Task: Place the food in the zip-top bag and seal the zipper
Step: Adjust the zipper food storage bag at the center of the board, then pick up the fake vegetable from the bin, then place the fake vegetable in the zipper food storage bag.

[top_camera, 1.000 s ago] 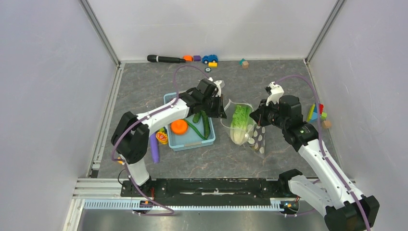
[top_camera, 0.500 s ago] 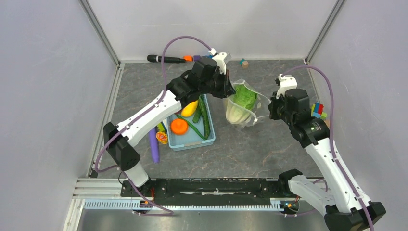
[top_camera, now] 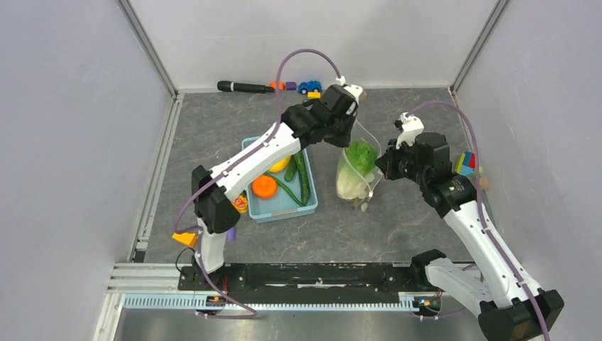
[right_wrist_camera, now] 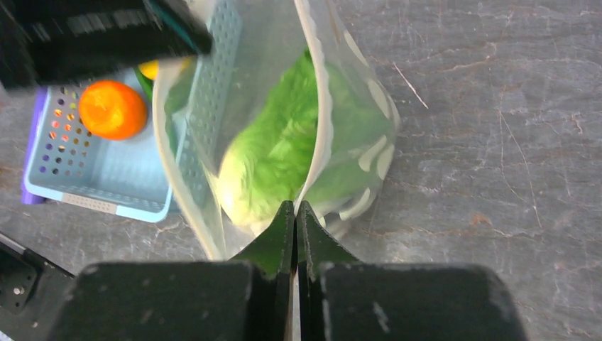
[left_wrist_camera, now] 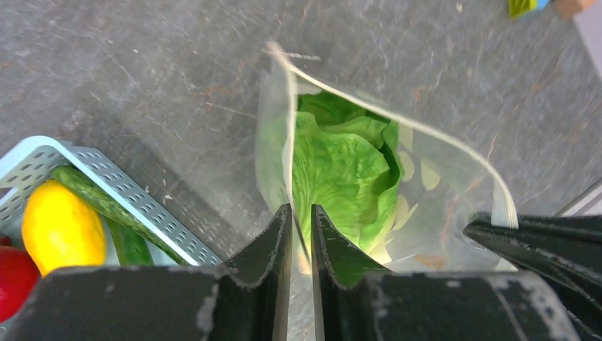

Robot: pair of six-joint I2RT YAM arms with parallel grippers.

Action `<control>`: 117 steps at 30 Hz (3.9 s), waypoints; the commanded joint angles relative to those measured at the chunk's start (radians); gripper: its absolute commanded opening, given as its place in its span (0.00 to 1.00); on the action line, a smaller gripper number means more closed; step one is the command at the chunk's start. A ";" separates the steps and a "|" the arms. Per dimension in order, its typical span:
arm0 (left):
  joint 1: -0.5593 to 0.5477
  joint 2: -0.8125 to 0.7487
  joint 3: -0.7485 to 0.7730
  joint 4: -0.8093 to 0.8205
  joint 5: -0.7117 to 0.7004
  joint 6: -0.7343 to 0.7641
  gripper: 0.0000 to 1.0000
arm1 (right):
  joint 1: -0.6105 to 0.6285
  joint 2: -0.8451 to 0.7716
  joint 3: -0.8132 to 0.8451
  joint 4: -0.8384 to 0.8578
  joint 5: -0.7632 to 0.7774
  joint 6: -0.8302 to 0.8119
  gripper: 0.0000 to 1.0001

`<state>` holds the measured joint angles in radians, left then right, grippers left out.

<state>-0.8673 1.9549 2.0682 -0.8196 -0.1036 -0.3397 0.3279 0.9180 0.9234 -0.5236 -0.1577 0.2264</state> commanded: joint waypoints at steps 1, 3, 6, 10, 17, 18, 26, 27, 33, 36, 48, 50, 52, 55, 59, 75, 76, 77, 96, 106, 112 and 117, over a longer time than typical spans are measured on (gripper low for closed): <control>-0.058 0.010 0.062 -0.043 0.016 0.114 0.21 | -0.001 -0.005 -0.006 0.146 -0.026 0.067 0.00; -0.058 0.009 0.063 -0.043 0.017 0.112 0.21 | -0.001 -0.001 -0.013 0.165 -0.024 0.082 0.00; -0.058 0.007 0.060 -0.044 -0.020 0.107 0.22 | -0.001 0.004 -0.024 0.176 -0.020 0.096 0.00; -0.056 -0.006 0.054 -0.043 -0.018 0.104 0.41 | -0.001 0.001 -0.036 0.182 -0.018 0.099 0.00; -0.029 -0.139 -0.077 0.029 -0.023 0.120 1.00 | -0.002 -0.005 -0.049 0.181 0.008 0.094 0.00; -0.018 -0.174 -0.117 0.045 -0.029 0.121 1.00 | -0.001 -0.005 -0.050 0.180 0.009 0.092 0.00; 0.142 -0.397 -0.448 0.089 -0.150 0.071 1.00 | -0.001 0.005 -0.054 0.171 0.013 0.073 0.00; 0.158 -0.420 -0.494 0.080 -0.157 0.046 1.00 | -0.001 0.005 -0.055 0.167 0.016 0.067 0.00; 0.196 -0.515 -0.720 0.050 -0.224 -0.098 1.00 | -0.004 0.010 -0.055 0.150 0.021 0.044 0.00; 0.208 -0.514 -0.785 0.019 -0.296 -0.143 1.00 | -0.005 0.016 -0.057 0.145 0.012 0.036 0.00; 0.246 -0.437 -0.921 0.162 -0.225 -0.107 1.00 | -0.007 0.012 -0.076 0.139 0.037 0.037 0.00; 0.250 -0.414 -0.929 0.163 -0.235 -0.107 1.00 | -0.007 0.010 -0.078 0.137 0.041 0.037 0.00; 0.257 -0.389 -0.935 0.161 -0.249 -0.110 1.00 | -0.007 0.006 -0.077 0.135 0.049 0.034 0.00; 0.264 -0.358 -0.938 0.158 -0.267 -0.121 1.00 | -0.009 0.002 -0.077 0.132 0.060 0.030 0.00; 0.267 -0.332 -0.939 0.157 -0.288 -0.137 1.00 | -0.009 -0.004 -0.080 0.129 0.073 0.029 0.00; 0.268 -0.247 -0.951 0.174 -0.252 -0.155 1.00 | -0.014 -0.012 -0.080 0.117 0.093 0.028 0.00; 0.268 -0.249 -0.950 0.173 -0.245 -0.156 0.99 | -0.014 -0.013 -0.080 0.116 0.093 0.029 0.00; 0.268 -0.254 -0.948 0.171 -0.236 -0.155 0.92 | -0.015 -0.015 -0.080 0.116 0.094 0.030 0.00; 0.267 -0.683 -0.919 0.228 -0.046 -0.101 0.33 | -0.015 -0.013 -0.052 0.113 0.002 0.039 0.00; 0.245 -0.728 -0.894 0.584 0.495 -0.099 0.20 | -0.015 -0.007 -0.031 0.134 -0.104 0.088 0.00; 0.120 -0.625 -0.824 0.608 0.473 -0.060 0.16 | -0.015 -0.007 -0.026 0.152 -0.157 0.138 0.00; 0.039 -0.569 -0.770 0.571 0.411 0.000 0.13 | -0.014 -0.013 -0.032 0.229 -0.256 0.192 0.00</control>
<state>-0.7818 1.3655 1.2308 -0.2710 0.3202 -0.4194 0.3176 0.9165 0.8433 -0.4133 -0.3058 0.3599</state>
